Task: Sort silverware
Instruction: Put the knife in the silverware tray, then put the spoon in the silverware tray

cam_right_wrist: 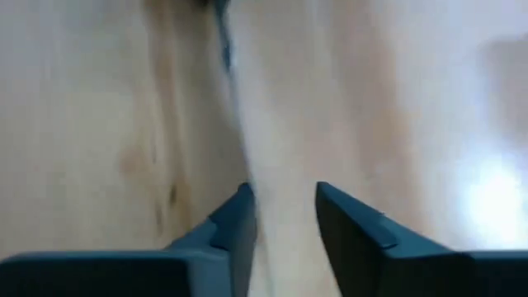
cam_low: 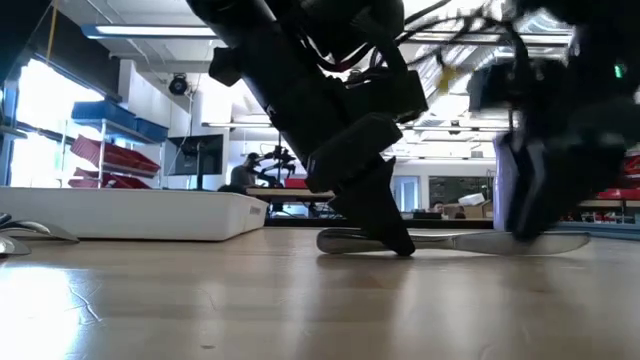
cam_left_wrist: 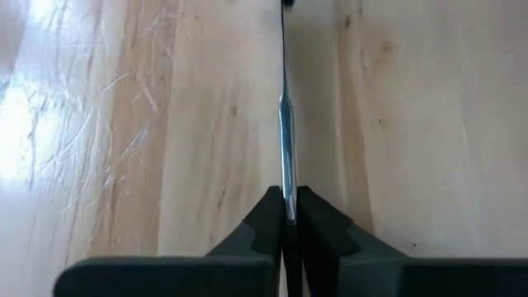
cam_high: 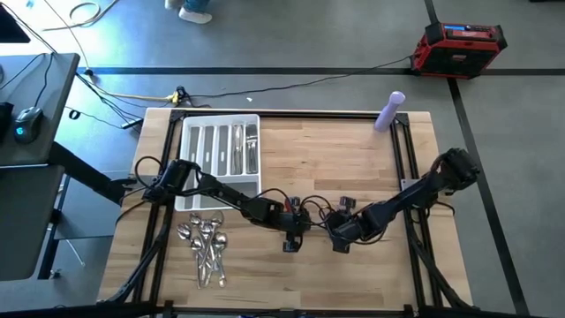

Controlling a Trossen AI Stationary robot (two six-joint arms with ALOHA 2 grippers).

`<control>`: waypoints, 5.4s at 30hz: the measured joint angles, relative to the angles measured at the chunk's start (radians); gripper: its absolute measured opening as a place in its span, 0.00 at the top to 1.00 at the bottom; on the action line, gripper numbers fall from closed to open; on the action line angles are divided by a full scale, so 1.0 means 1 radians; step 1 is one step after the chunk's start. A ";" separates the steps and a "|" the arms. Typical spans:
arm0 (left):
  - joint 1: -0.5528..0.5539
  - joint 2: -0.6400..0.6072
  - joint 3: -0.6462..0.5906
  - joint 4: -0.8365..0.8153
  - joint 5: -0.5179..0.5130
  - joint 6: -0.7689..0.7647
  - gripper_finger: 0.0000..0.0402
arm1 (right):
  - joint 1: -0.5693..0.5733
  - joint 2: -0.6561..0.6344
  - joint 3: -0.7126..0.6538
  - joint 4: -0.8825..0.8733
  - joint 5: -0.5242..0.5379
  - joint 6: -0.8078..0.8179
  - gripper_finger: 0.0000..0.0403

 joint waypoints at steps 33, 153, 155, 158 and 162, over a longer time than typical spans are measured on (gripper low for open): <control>0.377 -0.842 -0.767 0.045 -0.621 -0.714 1.00 | 0.305 -0.070 0.130 -0.632 0.725 0.583 0.66; 0.120 -0.521 0.065 -1.392 -0.739 -1.146 1.00 | 0.307 -0.071 0.132 -0.525 0.685 0.514 0.66; 0.217 -0.521 0.065 -1.391 -0.751 -1.144 1.00 | 0.307 -0.071 0.132 -0.519 0.685 0.512 0.66; 0.336 -0.523 0.024 -1.321 -0.739 -1.135 1.00 | 0.307 -0.071 0.132 -0.517 0.685 0.511 0.66; 0.443 -0.522 -0.102 -1.140 -0.639 -1.079 1.00 | 0.307 -0.071 0.132 -0.517 0.685 0.508 0.66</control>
